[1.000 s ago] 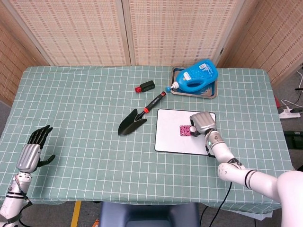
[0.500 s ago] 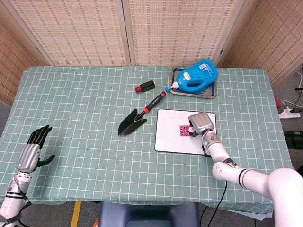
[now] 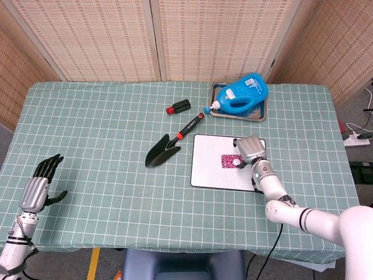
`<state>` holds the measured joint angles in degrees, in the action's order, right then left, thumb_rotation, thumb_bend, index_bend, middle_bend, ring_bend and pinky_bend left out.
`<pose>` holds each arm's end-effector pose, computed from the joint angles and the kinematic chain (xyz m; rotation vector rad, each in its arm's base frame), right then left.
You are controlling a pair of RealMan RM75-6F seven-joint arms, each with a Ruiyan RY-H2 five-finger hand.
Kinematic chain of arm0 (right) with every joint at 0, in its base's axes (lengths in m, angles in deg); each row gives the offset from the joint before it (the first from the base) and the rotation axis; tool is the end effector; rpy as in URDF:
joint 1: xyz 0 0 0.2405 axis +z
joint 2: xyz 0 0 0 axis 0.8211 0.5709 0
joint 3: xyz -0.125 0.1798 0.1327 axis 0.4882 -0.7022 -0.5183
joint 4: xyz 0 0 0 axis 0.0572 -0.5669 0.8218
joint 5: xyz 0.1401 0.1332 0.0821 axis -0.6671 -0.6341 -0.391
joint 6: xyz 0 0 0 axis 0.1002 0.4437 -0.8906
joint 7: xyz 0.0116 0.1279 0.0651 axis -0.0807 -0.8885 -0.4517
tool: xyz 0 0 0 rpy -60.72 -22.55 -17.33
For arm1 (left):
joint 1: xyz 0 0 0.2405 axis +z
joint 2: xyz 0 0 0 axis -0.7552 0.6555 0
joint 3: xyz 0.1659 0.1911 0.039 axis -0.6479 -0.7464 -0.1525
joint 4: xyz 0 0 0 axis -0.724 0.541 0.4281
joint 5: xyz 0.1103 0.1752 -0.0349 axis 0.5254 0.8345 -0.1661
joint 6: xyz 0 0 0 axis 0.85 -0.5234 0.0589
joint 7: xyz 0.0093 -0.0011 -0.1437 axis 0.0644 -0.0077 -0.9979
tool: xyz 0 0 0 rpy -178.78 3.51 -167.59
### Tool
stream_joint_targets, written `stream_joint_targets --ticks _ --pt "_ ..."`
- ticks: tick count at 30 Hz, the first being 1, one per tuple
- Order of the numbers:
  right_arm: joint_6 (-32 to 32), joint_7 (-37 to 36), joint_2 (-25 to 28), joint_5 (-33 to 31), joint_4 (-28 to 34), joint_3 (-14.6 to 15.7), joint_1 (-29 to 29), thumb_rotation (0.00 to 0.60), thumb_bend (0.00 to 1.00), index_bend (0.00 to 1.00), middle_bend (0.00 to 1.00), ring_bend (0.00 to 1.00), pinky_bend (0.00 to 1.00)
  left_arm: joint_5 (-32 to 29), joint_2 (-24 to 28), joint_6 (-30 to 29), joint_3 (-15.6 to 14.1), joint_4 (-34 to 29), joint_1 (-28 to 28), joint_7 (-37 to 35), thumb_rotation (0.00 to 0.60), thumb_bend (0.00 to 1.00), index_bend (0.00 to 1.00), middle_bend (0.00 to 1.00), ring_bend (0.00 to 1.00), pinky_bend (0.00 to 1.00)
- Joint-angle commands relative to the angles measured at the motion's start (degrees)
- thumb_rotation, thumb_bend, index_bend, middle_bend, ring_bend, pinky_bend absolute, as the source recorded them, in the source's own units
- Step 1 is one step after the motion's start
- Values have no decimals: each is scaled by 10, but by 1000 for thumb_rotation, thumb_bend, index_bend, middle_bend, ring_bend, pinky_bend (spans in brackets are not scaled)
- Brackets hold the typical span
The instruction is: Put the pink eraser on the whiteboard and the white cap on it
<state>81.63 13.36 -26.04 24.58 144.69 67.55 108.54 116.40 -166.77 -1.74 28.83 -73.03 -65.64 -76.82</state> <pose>-0.1928 -0.4108 0.0106 1.8204 -0.8829 0.4573 -0.3546 0.2639 0.0989 -1.4190 -1.0081 -1.1653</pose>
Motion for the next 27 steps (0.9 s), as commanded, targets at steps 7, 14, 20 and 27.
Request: stream_joint_targets --ticks 7,14,20,27 --pt "305 -214 208 278 144 68 -237 457 0 382 639 574 788 5 -3 -3 -4 5 2 15 600 189 0 0 0 0" --pt "393 -468 117 341 -97 98 -381 473 0 0 14 3 158 -4 -13 0 1 17 3 26 600 190 0 0 0 0" --pt "422 -558 25 369 -268 86 -430 416 0 0 0 0 0 -6 -18 -4 2 18 5 39 600 191 0 0 0 0" --pt "338 -579 -8 373 -338 70 -420 338 0 0 0 0 0 3 -21 -1 -5 25 2 41 600 191 0 0 0 0"
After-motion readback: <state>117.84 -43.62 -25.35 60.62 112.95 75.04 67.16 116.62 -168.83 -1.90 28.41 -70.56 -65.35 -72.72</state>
